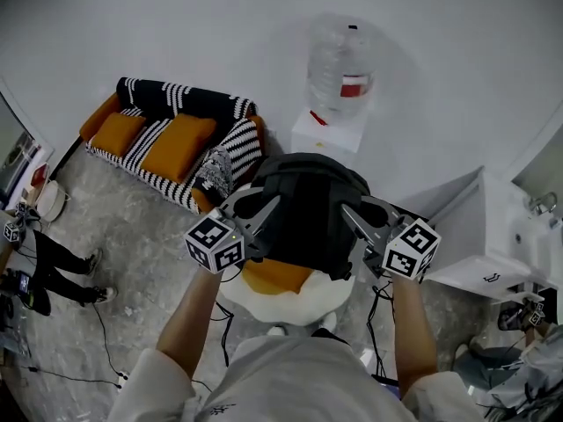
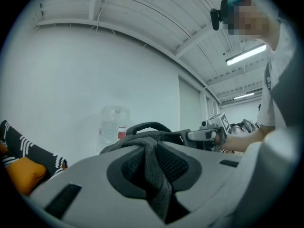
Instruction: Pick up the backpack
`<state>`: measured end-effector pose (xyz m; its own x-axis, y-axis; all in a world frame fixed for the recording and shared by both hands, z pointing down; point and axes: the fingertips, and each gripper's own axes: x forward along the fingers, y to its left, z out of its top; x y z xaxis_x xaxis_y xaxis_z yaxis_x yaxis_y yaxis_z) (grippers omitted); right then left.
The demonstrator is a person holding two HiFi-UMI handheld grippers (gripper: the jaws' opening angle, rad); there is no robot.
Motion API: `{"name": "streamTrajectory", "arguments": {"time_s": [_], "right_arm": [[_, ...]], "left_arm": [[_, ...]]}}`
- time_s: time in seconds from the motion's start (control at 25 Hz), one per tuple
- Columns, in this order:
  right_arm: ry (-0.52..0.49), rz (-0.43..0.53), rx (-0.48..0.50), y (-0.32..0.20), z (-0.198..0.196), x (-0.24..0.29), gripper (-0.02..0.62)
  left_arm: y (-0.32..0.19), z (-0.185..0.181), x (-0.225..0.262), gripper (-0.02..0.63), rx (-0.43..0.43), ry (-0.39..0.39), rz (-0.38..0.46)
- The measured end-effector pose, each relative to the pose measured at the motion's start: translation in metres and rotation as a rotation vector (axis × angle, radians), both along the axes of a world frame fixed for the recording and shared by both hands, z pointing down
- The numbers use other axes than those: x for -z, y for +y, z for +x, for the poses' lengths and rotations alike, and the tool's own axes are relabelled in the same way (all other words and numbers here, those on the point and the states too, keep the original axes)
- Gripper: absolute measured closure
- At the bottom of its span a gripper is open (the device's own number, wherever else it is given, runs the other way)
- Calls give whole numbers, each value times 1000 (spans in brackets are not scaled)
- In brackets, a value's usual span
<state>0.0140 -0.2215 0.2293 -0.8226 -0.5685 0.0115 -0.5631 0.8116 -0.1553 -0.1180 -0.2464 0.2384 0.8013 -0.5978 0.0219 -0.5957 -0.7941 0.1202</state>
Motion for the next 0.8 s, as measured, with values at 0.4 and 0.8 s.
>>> {"name": "streamTrajectory", "arguments": {"time_s": [0.4, 0.8], "right_arm": [[-8, 5, -2, -20, 6, 7, 552], [0, 0, -17, -35, 9, -1, 554]], "left_arm": [[-19, 6, 4, 548, 14, 8, 13], [-35, 9, 2, 548, 12, -4, 16]]}}
